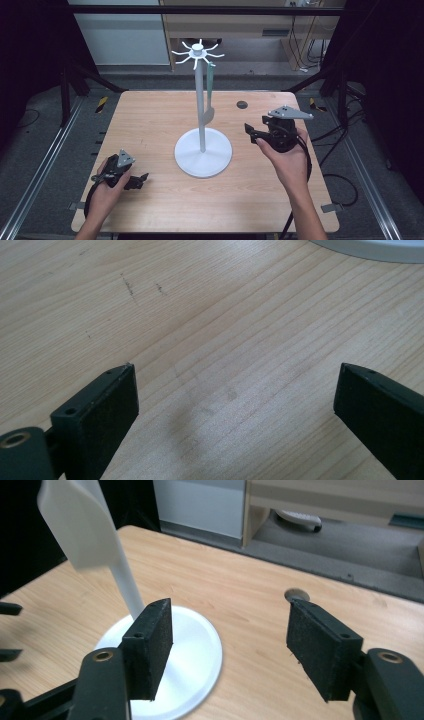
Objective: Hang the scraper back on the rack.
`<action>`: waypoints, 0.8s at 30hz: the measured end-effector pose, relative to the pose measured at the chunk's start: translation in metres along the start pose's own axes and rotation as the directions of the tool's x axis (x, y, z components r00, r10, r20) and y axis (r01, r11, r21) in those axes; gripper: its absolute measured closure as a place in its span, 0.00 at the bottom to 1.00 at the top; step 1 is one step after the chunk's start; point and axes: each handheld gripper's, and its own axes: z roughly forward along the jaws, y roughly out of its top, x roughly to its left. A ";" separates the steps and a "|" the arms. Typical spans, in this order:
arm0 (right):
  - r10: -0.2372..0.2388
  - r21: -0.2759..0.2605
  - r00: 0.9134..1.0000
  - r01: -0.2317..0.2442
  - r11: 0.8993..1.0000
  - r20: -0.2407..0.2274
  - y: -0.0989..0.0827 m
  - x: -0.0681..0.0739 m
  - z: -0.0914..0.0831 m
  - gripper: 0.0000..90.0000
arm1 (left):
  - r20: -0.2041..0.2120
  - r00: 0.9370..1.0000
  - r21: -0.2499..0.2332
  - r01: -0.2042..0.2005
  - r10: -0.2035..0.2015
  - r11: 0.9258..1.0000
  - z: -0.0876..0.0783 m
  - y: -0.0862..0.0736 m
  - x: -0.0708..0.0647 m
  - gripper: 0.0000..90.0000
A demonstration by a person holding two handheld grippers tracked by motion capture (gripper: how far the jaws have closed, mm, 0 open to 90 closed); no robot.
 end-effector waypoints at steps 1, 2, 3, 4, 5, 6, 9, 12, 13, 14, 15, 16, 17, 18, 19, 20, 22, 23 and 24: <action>0.011 0.010 1.000 -0.011 1.000 -0.003 -0.008 -0.002 0.002 0.38 | 0.000 1.000 0.000 0.000 0.000 1.000 0.000 0.000 0.000 0.04; 0.012 0.014 1.000 -0.012 1.000 -0.002 -0.012 -0.003 0.004 0.37 | 0.000 1.000 0.000 0.001 -0.001 1.000 0.000 0.000 0.000 0.04; 0.012 0.014 1.000 -0.012 1.000 -0.002 -0.012 -0.003 0.004 0.37 | 0.000 1.000 0.000 0.000 0.000 1.000 0.000 0.000 0.000 0.04; 0.019 0.017 1.000 -0.019 1.000 0.000 -0.017 -0.004 0.005 0.36 | 0.000 1.000 0.001 0.001 -0.001 1.000 0.000 0.000 0.000 0.04; 0.024 0.020 1.000 -0.024 1.000 -0.002 -0.022 -0.005 0.006 0.35 | 0.000 1.000 0.002 0.002 -0.002 1.000 0.000 0.000 0.000 0.04; 0.027 0.022 1.000 -0.027 0.999 0.000 -0.025 -0.006 0.007 0.34 | 0.000 1.000 0.002 0.002 -0.002 1.000 0.000 0.000 0.000 0.04; 0.042 0.022 0.999 -0.042 0.999 0.010 -0.037 -0.009 0.011 0.30 | 0.001 1.000 0.002 0.004 -0.004 1.000 0.000 0.000 0.001 0.04; 0.051 0.020 0.998 -0.052 0.998 0.022 -0.051 -0.011 0.017 0.24 | 0.000 1.000 0.002 0.005 -0.005 1.000 0.000 -0.001 0.001 0.04; 0.051 0.020 0.998 -0.052 0.998 0.022 -0.051 -0.011 0.017 0.24 | 0.000 1.000 0.001 0.005 -0.005 1.000 0.000 -0.001 0.001 0.04; 0.051 0.025 0.998 -0.052 0.998 0.026 -0.057 -0.013 0.020 0.20 | 0.000 1.000 0.000 0.005 -0.005 1.000 0.000 -0.001 0.001 0.04; 0.051 0.025 0.998 -0.052 0.998 0.026 -0.057 -0.013 0.020 0.20 | 0.000 1.000 0.000 0.005 -0.005 1.000 0.000 -0.001 0.001 0.04; 0.051 0.023 0.998 -0.052 0.998 0.029 -0.061 -0.014 0.021 0.19 | 0.000 1.000 -0.001 0.006 -0.006 1.000 0.000 -0.001 0.001 0.04; 0.058 0.023 0.998 -0.059 0.998 0.031 -0.064 -0.014 0.023 0.17 | 0.000 1.000 -0.001 0.007 -0.007 1.000 0.000 -0.001 0.001 0.04; 0.062 0.022 0.998 -0.063 0.998 0.033 -0.067 -0.015 0.024 0.16 | 0.000 1.000 0.000 0.007 -0.007 1.000 0.000 -0.001 0.001 0.04; 0.082 0.023 0.996 -0.083 0.996 0.035 -0.074 -0.017 0.026 0.15 | -0.001 1.000 0.000 0.007 -0.007 1.000 0.000 -0.001 0.001 0.04; 0.082 0.023 0.996 -0.083 0.996 0.035 -0.074 -0.017 0.026 0.15 | 0.000 1.000 0.000 0.007 -0.007 1.000 0.000 -0.001 0.001 0.04; 0.116 0.031 0.993 -0.117 0.993 0.024 -0.085 -0.021 0.030 0.14 | 0.000 1.000 -0.002 0.007 -0.007 1.000 0.000 -0.001 0.002 0.04; 0.116 0.037 0.993 -0.117 0.992 0.024 -0.088 -0.022 0.032 0.13 | 0.000 1.000 -0.003 0.009 -0.009 1.000 0.000 -0.001 0.002 0.04; 0.122 0.040 0.992 -0.123 0.992 0.025 -0.092 -0.022 0.033 0.13 | -0.001 1.000 -0.002 0.009 -0.009 1.000 0.000 -0.001 0.002 0.04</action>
